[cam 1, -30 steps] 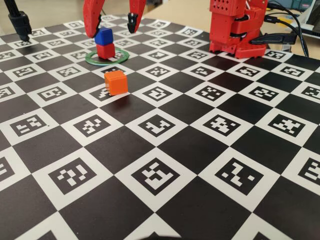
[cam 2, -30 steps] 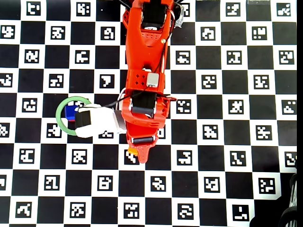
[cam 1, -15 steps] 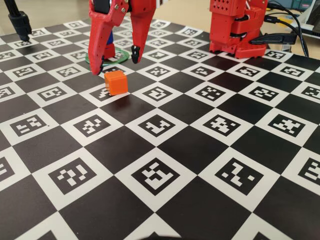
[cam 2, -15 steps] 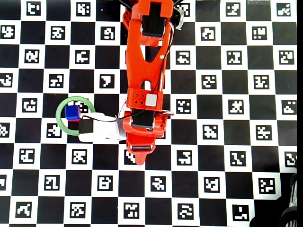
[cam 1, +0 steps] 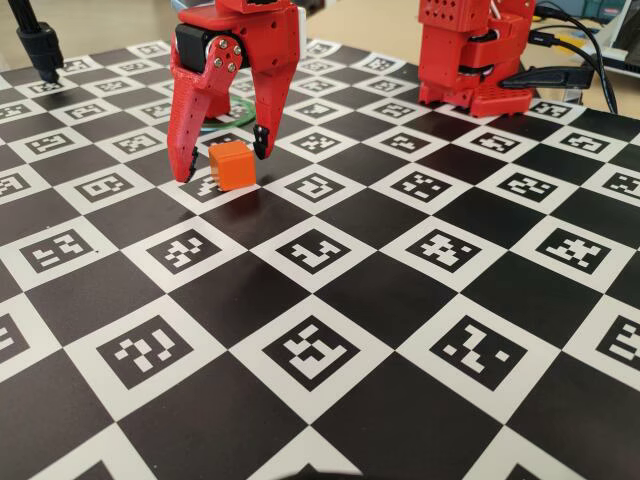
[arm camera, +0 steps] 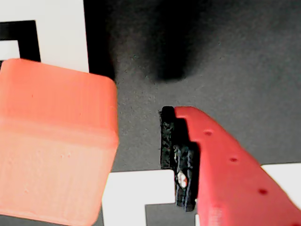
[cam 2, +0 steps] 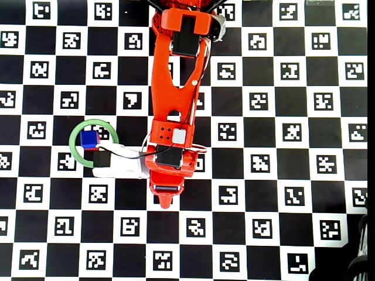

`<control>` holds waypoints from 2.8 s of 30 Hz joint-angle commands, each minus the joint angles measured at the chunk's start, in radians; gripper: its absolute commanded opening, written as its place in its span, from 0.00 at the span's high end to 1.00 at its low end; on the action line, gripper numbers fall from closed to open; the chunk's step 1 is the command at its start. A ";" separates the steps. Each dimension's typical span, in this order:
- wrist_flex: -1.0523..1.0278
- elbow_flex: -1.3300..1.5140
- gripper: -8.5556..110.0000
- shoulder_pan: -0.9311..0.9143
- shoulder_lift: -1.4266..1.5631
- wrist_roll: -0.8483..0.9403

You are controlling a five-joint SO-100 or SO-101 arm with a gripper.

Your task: Grab the red cube then put it in the green circle then put the blue cube on top and finally the orange cube on top

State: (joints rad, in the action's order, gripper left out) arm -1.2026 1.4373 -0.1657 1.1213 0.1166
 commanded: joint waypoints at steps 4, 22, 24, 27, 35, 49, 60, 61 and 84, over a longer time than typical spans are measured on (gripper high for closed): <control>0.008 -0.029 0.58 -0.002 0.018 -0.015; 0.006 -0.074 0.58 0.031 -0.008 -0.158; 0.011 -0.077 0.58 0.031 -0.009 -0.179; 0.017 -0.083 0.58 0.031 -0.011 -0.212; 0.040 -0.087 0.58 0.025 -0.012 -0.285; 0.046 -0.087 0.68 0.028 -0.012 -0.299; 0.034 -0.080 0.89 0.015 0.040 -0.310; 0.026 -0.080 0.89 0.012 0.054 -0.310; -0.356 -0.318 0.90 -0.055 0.307 -0.198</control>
State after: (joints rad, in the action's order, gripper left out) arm -1.5248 1.2287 -0.2025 1.3023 -0.1058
